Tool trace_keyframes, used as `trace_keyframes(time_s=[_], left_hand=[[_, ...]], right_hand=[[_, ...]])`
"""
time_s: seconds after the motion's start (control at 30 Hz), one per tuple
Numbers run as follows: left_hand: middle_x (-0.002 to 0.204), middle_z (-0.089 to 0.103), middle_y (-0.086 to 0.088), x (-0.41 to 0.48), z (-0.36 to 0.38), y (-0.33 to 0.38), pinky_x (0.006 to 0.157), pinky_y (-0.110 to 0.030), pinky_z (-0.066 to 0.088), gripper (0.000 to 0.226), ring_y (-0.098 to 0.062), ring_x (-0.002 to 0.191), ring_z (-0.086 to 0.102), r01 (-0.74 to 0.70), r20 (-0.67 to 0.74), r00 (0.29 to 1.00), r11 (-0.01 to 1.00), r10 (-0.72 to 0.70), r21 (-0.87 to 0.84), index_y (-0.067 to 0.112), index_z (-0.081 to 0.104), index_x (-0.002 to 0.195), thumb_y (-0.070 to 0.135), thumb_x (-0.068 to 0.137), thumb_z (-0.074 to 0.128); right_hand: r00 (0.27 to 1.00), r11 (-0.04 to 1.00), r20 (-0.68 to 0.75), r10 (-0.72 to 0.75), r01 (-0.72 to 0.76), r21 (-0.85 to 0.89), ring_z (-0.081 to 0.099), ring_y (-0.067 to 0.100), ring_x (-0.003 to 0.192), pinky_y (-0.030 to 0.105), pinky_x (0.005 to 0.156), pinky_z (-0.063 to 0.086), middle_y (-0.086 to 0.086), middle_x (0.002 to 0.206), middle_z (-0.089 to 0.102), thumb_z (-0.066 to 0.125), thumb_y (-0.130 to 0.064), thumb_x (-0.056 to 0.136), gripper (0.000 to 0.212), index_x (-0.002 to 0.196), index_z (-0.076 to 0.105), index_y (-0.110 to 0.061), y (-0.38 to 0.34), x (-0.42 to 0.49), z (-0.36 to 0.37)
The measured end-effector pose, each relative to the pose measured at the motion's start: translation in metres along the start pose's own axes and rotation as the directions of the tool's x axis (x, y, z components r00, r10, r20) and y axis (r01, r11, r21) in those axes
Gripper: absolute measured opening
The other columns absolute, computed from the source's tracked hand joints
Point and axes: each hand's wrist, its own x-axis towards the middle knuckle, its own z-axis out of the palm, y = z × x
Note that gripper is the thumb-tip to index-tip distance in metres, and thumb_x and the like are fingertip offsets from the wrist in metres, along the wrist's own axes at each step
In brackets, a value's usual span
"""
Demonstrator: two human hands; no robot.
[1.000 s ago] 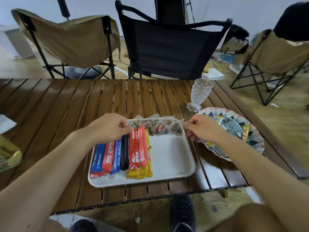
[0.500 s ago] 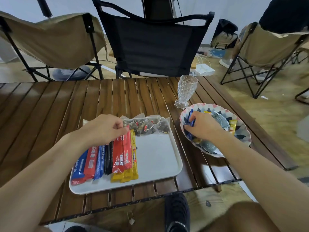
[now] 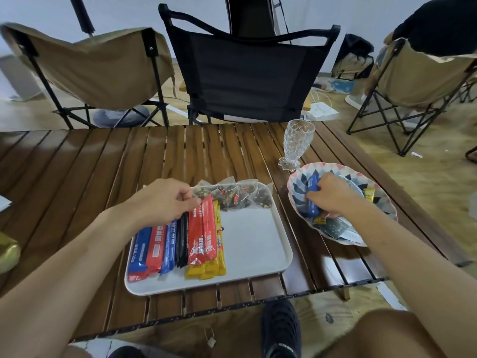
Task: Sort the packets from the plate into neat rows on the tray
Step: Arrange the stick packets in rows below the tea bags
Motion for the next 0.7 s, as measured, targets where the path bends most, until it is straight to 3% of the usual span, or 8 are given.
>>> trace_keyframes(time_s=[0.1, 0.23, 0.33, 0.4, 0.47, 0.53, 0.63, 0.7], left_hand=[[0.088, 0.078, 0.011, -0.004, -0.004, -0.009, 0.082, -0.041, 0.064, 0.031, -0.008, 0.084, 0.076, 0.005, 0.003, 1.000, 1.000, -0.005, -0.009, 0.029, 0.067, 0.085, 0.058, 0.095, 0.065], [0.087, 0.078, 0.008, -0.011, -0.009, -0.018, 0.076, -0.035, 0.064, 0.032, -0.009, 0.080, 0.076, 0.006, -0.001, 1.000, 1.000, -0.006, -0.020, 0.024, 0.066, 0.087, 0.055, 0.097, 0.064], [0.085, 0.078, 0.010, -0.015, -0.013, -0.024, 0.071, -0.028, 0.062, 0.030, -0.007, 0.078, 0.076, 0.018, -0.016, 1.000, 1.000, -0.018, -0.025, 0.025, 0.068, 0.091, 0.055, 0.096, 0.065], [0.087, 0.078, 0.010, -0.017, -0.015, -0.029, 0.071, -0.028, 0.062, 0.029, -0.006, 0.081, 0.076, 0.022, -0.013, 1.000, 0.999, -0.022, -0.035, 0.025, 0.068, 0.093, 0.054, 0.096, 0.065], [0.086, 0.077, 0.010, -0.018, -0.016, -0.034, 0.069, -0.027, 0.062, 0.028, -0.005, 0.081, 0.076, 0.034, -0.021, 0.999, 0.999, -0.034, -0.033, 0.026, 0.067, 0.093, 0.054, 0.096, 0.065], [0.084, 0.075, 0.012, -0.019, -0.018, -0.040, 0.059, -0.020, 0.056, 0.027, 0.001, 0.074, 0.074, 0.046, -0.040, 0.998, 0.999, -0.047, -0.021, 0.028, 0.066, 0.091, 0.055, 0.097, 0.064], [0.082, 0.074, 0.013, -0.021, -0.020, -0.047, 0.056, -0.015, 0.049, 0.028, 0.010, 0.068, 0.069, 0.047, -0.048, 0.998, 0.998, -0.049, -0.043, 0.029, 0.064, 0.088, 0.055, 0.097, 0.064], [0.079, 0.073, 0.014, -0.023, -0.021, -0.050, 0.058, -0.018, 0.049, 0.027, 0.012, 0.065, 0.068, 0.048, -0.052, 0.997, 0.997, -0.051, -0.060, 0.028, 0.065, 0.088, 0.054, 0.097, 0.064]], right_hand=[[0.995, 0.999, 0.101, 0.027, -0.031, 0.042, 0.074, 0.026, 0.054, 0.032, 0.050, 0.061, 0.014, 0.073, 0.073, 0.059, -0.018, 0.099, 0.017, 0.092, 0.066, -0.005, 0.009, -0.003, -0.012], [0.982, 0.996, 0.176, 0.064, -0.075, 0.054, 0.077, 0.031, 0.071, 0.046, 0.069, 0.066, 0.019, 0.084, 0.073, 0.060, -0.019, 0.101, 0.021, 0.096, 0.070, -0.001, 0.016, -0.010, -0.024], [0.993, 0.994, 0.080, 0.082, -0.087, 0.063, 0.066, 0.025, 0.058, 0.030, 0.053, 0.055, 0.015, 0.068, 0.065, 0.058, -0.017, 0.097, 0.025, 0.082, 0.068, 0.000, 0.011, -0.019, -0.034], [0.998, 0.987, 0.039, 0.043, -0.048, 0.154, 0.061, 0.022, 0.057, 0.027, 0.053, 0.042, 0.010, 0.068, 0.065, 0.057, -0.014, 0.097, 0.023, 0.077, 0.064, -0.004, 0.002, -0.023, -0.038], [0.997, 0.923, 0.070, 0.009, -0.035, 0.383, 0.067, 0.021, 0.066, 0.028, 0.060, 0.049, 0.013, 0.082, 0.071, 0.058, -0.007, 0.097, 0.008, 0.093, 0.064, -0.004, -0.008, -0.026, -0.035], [0.997, 0.850, 0.061, -0.045, 0.006, 0.527, 0.060, 0.021, 0.064, 0.032, 0.060, 0.051, 0.016, 0.085, 0.066, 0.057, -0.006, 0.097, 0.011, 0.108, 0.059, -0.004, -0.021, -0.028, -0.031], [0.979, 0.831, 0.002, -0.206, 0.173, 0.529, 0.050, 0.017, 0.060, 0.033, 0.056, 0.049, 0.009, 0.082, 0.060, 0.051, -0.029, 0.107, 0.017, 0.112, 0.054, -0.014, -0.042, -0.038, -0.027], [0.938, 0.820, 0.004, -0.346, 0.300, 0.486, 0.054, 0.018, 0.057, 0.031, 0.052, 0.049, 0.008, 0.080, 0.064, 0.047, -0.030, 0.109, 0.019, 0.107, 0.059, -0.015, -0.057, -0.051, -0.026]])
